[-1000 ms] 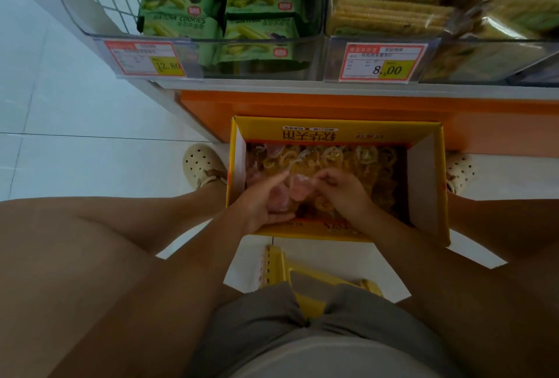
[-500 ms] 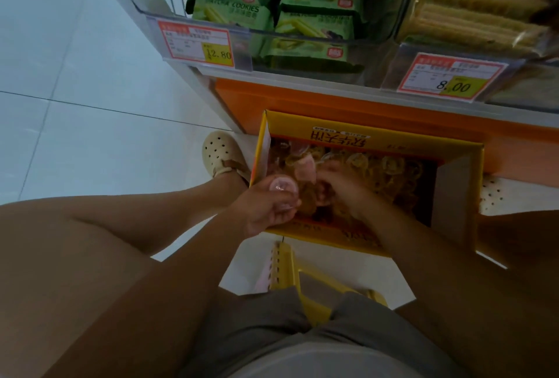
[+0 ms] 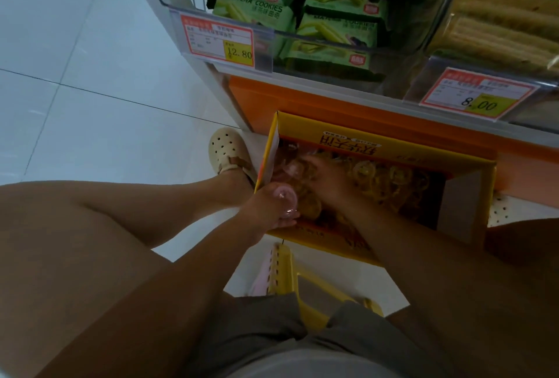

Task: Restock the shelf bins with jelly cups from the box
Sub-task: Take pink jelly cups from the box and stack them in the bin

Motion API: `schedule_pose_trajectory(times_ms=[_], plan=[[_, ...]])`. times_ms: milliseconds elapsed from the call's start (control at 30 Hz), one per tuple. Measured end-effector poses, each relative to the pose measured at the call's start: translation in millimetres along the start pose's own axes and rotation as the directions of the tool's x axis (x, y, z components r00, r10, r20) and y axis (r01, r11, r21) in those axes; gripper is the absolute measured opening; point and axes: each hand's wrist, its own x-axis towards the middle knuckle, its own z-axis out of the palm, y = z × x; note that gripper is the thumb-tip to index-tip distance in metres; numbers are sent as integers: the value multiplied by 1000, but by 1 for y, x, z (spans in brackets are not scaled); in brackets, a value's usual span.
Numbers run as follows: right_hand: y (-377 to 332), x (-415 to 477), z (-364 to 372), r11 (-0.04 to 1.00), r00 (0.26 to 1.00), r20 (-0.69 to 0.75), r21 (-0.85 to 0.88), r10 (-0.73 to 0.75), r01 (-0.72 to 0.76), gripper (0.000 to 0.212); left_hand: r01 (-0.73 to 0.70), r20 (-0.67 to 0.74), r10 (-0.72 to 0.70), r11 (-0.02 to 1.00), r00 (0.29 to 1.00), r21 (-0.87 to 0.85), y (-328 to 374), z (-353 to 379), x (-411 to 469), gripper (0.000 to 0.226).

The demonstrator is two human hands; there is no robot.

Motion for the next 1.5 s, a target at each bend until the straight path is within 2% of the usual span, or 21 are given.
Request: schedule_pose_trajectory(times_ms=[100,167,200,267,333,367,433,500,533,600,667,700,767,833,867,933,1000,1133,1267,1367,1500], plan=[[-9,22,13,970,991,130,-240,-4,36,61,-30,21,32,997,999,-76,-5,-8,-5,22],[-14,29,18,936,994,111,-350,5,34,44,-40,44,46,992,998,-121,-8,-12,-7,22],[-16,29,16,941,996,83,-338,-9,37,36,-57,39,61,993,997,-103,-10,-12,-6,21],[-20,21,2,987,1000,24,-163,-5,9,29,-71,21,73,995,997,-68,-11,-11,-4,20],[-17,2,-20,974,990,-1,177,143,-141,30,-10,-6,9,995,1000,-100,-8,-6,-2,19],[-14,-9,-31,914,976,41,344,215,-215,32,28,-9,-30,990,1000,-135,-5,-4,-1,20],[-10,-32,-50,737,951,194,601,240,-309,29,80,15,-79,981,997,-179,1,-1,1,33],[-11,-46,-58,608,944,284,724,166,-325,25,96,94,-80,979,992,-178,5,1,2,49],[-14,-50,-60,604,947,291,734,134,-311,24,99,137,-75,979,988,-180,7,2,2,54],[-22,-57,-58,672,955,282,689,97,-271,19,95,197,-55,975,979,-199,9,3,2,56],[-26,-66,-52,747,958,280,624,60,-229,19,76,216,-26,972,976,-223,8,5,1,46],[-25,-70,-49,751,952,303,620,39,-228,21,70,206,-21,970,978,-234,7,6,0,40],[-21,-74,-49,693,937,349,670,24,-267,23,62,168,-25,973,986,-223,2,3,-1,36],[-16,-69,-54,669,949,301,686,96,-286,23,45,162,-17,985,987,-168,-3,-2,-2,29],[-13,-64,-56,690,957,245,667,153,-281,23,33,159,-11,990,987,-140,-3,-4,-5,28],[-11,-53,-58,793,971,116,562,207,-236,21,-4,153,15,997,988,-74,-2,-6,-14,30],[-15,-42,-55,898,984,52,403,168,-175,24,-61,128,62,998,990,-6,2,-9,-26,33],[-33,-8,-28,968,994,105,242,38,-63,32,-124,110,122,992,986,15,9,-22,-48,35],[-51,24,6,976,964,254,215,-75,20,45,-105,75,105,995,992,-3,11,-32,-61,35],[-48,40,19,981,944,322,192,-67,4,72,-94,114,106,990,988,-105,9,-43,-67,23],[-37,56,29,998,955,290,29,-69,63,102,-120,80,126,989,989,-82,8,-54,-66,26]])
